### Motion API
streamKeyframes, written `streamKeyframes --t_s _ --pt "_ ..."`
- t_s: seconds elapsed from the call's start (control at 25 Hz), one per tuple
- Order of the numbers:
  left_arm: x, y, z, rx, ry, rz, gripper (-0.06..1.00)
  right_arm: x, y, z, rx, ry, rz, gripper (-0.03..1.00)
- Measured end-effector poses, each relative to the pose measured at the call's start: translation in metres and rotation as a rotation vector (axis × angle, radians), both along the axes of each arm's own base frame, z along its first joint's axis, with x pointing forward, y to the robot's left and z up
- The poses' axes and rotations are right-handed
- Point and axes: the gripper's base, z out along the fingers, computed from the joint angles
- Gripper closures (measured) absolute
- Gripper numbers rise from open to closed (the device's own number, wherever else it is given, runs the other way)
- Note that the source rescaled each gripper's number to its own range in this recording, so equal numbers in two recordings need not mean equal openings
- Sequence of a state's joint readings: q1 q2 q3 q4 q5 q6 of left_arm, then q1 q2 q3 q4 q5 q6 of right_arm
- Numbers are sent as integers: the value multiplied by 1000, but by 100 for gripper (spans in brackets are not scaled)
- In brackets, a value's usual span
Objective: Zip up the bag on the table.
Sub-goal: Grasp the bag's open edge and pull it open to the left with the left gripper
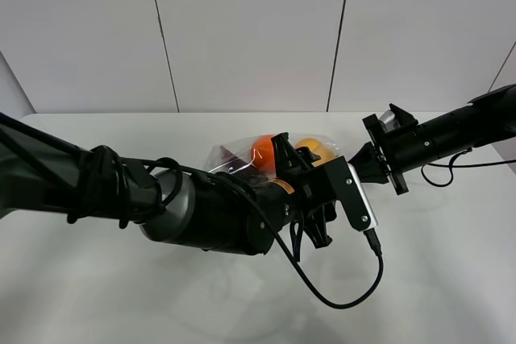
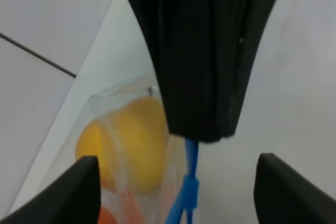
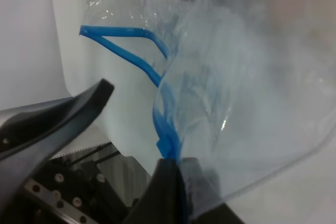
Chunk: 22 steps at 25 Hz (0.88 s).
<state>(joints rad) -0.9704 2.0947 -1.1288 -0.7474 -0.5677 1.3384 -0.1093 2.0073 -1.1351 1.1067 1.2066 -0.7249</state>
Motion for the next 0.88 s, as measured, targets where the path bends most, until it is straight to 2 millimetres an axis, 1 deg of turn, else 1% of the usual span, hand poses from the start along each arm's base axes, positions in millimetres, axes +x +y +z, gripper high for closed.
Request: streamKeyframes --t_s 0.08,0.16,0.36,0.56,0.68,0.8,0.88 --pt "2 -2 -1 -3 -8 4 14 0 0 0 0 1 -1 97" --pt "2 -2 -1 -4 -11 6 19 0 0 0 0 1 -1 97" --pt "1 -2 -2 1 4 -2 40 0 0 0 0 3 -2 97" --pt "1 -3 -3 5 14 -8 59 0 0 0 0 4 -2 97" --pt "1 -3 -3 5 14 -8 72 0 0 0 0 4 -2 97" --pt "1 -3 -3 5 14 -8 82 0 0 0 0 4 -2 97" --pt "1 -3 -3 5 14 -8 86 0 0 0 0 4 -2 97"
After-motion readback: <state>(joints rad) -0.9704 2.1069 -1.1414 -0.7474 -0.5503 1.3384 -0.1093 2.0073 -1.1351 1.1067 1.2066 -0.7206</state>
